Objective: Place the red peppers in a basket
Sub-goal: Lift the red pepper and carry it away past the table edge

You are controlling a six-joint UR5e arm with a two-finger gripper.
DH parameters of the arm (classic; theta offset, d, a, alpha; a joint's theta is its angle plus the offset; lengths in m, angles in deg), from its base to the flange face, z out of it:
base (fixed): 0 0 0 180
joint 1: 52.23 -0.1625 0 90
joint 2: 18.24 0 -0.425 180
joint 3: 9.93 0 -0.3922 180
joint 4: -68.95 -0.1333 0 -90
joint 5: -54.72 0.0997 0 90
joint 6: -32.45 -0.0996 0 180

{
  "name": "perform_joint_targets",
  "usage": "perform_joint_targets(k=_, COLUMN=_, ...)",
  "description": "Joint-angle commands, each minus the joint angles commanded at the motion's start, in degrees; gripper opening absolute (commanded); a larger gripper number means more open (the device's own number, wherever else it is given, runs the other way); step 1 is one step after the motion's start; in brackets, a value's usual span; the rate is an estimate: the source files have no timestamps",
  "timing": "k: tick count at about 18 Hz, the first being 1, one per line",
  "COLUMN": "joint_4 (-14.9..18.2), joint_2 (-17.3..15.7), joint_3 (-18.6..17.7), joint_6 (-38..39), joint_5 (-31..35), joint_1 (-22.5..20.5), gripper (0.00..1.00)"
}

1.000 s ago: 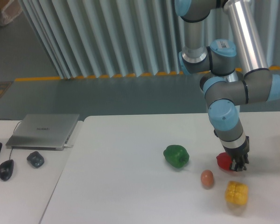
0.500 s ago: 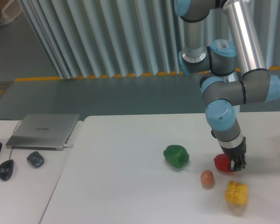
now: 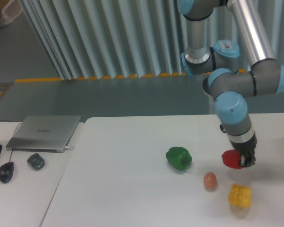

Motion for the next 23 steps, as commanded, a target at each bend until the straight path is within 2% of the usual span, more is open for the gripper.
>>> perform_joint_targets(k=4, joint_4=0.09, joint_2=-0.79, joint_3=0.97, joint_6=-4.57, joint_5=-1.32, joint_1=-4.76, gripper=0.00)
perform_joint_targets(k=7, joint_4=0.18, joint_2=-0.80, joint_3=1.93, joint_6=-6.15, joint_5=-3.42, joint_1=-6.69, gripper=0.00)
perform_joint_targets(k=10, joint_4=1.76, joint_2=-0.80, joint_3=3.34, joint_6=-8.08, joint_5=-4.31, joint_1=-8.10, gripper=0.00)
perform_joint_targets(k=16, joint_4=1.68, joint_2=-0.71, joint_3=3.34, joint_6=-18.88, joint_5=-4.22, joint_1=-14.07, gripper=0.00)
perform_joint_targets(k=23, joint_4=0.01, joint_2=0.61, joint_3=4.57, joint_6=-29.62, joint_5=-6.50, joint_1=-20.84, gripper=0.00)
